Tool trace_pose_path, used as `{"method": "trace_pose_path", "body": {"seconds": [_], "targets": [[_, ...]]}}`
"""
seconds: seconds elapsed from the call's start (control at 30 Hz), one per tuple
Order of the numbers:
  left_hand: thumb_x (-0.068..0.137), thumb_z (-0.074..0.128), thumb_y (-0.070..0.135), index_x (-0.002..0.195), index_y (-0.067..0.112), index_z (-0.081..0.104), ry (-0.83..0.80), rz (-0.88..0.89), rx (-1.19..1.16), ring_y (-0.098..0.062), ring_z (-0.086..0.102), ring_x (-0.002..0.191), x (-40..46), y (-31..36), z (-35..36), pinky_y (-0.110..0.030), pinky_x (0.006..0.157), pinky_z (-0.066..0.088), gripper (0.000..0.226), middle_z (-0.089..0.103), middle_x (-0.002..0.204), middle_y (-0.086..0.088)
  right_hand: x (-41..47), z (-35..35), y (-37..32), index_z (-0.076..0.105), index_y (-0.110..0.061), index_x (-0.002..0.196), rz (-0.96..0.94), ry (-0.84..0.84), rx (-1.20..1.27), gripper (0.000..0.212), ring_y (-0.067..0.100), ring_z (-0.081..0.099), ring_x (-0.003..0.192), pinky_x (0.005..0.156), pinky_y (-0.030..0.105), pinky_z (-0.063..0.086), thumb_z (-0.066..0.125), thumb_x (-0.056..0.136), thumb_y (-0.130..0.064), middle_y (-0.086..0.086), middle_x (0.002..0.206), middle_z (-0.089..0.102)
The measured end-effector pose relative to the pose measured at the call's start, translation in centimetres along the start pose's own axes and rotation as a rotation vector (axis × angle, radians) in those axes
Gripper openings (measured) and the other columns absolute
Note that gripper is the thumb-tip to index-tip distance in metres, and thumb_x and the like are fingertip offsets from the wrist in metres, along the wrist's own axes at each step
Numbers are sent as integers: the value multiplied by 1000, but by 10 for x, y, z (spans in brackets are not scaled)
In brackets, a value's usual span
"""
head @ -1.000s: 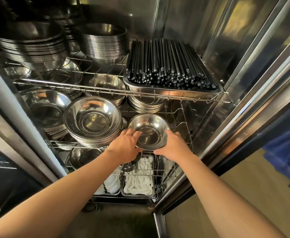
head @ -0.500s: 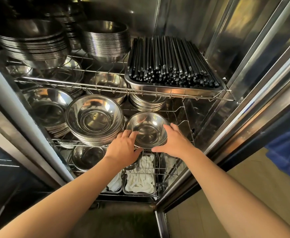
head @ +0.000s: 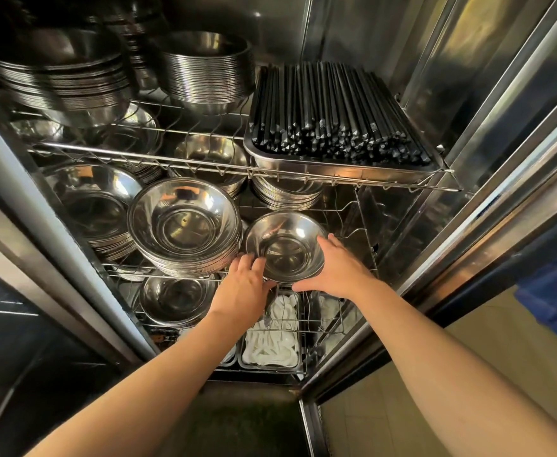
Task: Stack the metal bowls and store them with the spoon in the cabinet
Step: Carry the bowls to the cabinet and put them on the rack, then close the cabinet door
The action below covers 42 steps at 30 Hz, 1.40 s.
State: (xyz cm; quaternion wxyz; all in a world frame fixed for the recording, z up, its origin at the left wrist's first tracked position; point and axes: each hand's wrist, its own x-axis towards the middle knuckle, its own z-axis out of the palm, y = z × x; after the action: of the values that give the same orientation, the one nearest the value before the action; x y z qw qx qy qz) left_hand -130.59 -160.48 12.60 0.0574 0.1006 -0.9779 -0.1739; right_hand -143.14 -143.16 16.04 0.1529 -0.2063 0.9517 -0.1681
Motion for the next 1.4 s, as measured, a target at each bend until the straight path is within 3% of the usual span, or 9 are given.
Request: {"method": "trace_pose_path", "body": {"seconds": [0.37, 0.53, 0.63, 0.7, 0.8, 0.9, 1.1, 1.27, 1.4], "targets": [[99, 54, 37, 149, 13, 39, -9, 11, -79, -30, 45, 130, -2, -3, -12, -38, 110, 37, 57, 50, 142, -10, -8, 0, -4, 8, -33, 157, 28, -43, 4, 140, 27, 12, 152, 116, 54, 22, 76, 45, -81, -1, 167, -6], [97, 55, 42, 149, 18, 40, -95, 88, -38, -29, 51, 129, -3, -10, -32, -43, 105, 47, 59, 52, 144, -7, -31, 1, -7, 31, -26, 153, -20, 29, -50, 93, 23, 28, 147, 113, 49, 32, 76, 76, -55, 2, 164, 21], [97, 54, 44, 142, 21, 48, -120, 153, 52, -28, 59, 119, -5, -10, -43, -44, 91, 54, 50, 60, 136, -5, -59, -3, -9, 52, -25, 138, 2, 77, -97, 57, 22, 56, 120, 96, 39, 48, 70, 87, -41, 0, 142, 47], [96, 55, 40, 133, 22, 56, -144, 220, 95, -28, 65, 109, -10, -6, -46, -38, 83, 55, 41, 65, 127, -4, -84, -6, -8, 60, -25, 128, 42, 97, -146, 40, 25, 60, 111, 88, 38, 50, 66, 91, -39, 0, 132, 52], [96, 54, 42, 126, 24, 59, -191, 321, 151, -26, 67, 103, -23, 10, -45, -39, 81, 56, 35, 66, 120, -2, -129, -9, -4, 65, -23, 114, 74, 134, -228, 24, 27, 62, 103, 76, 35, 50, 60, 94, -36, 0, 118, 61], [97, 49, 48, 125, 23, 58, -204, 425, 229, -24, 65, 106, -45, 44, -41, -39, 82, 57, 39, 65, 121, -1, -187, -12, 7, 64, -16, 105, 114, 153, -312, 19, 31, 63, 99, 76, 40, 53, 60, 94, -31, 6, 108, 64], [96, 49, 48, 124, 25, 61, -121, 711, 206, -22, 60, 116, -115, 138, -41, -37, 91, 52, 38, 64, 123, 2, -325, -26, 38, 59, -17, 99, 253, 259, -377, 17, 30, 63, 114, 81, 40, 53, 57, 95, -33, 10, 112, 67], [97, 39, 49, 124, 27, 59, -2, 923, 281, -20, 56, 118, -198, 232, -53, -36, 94, 46, 40, 60, 122, 5, -463, -30, 56, 54, -22, 100, 369, 409, -440, 21, 26, 65, 98, 66, 33, 40, 52, 96, -43, 0, 105, 64], [89, 59, 47, 104, 18, 68, 155, 1053, 113, -31, 64, 91, -276, 302, -74, -43, 75, 54, 34, 65, 96, -5, -563, -17, 61, 53, -25, 92, 348, 504, -406, 20, 27, 66, 86, 63, 36, 50, 53, 91, -45, 1, 93, 64]]}}
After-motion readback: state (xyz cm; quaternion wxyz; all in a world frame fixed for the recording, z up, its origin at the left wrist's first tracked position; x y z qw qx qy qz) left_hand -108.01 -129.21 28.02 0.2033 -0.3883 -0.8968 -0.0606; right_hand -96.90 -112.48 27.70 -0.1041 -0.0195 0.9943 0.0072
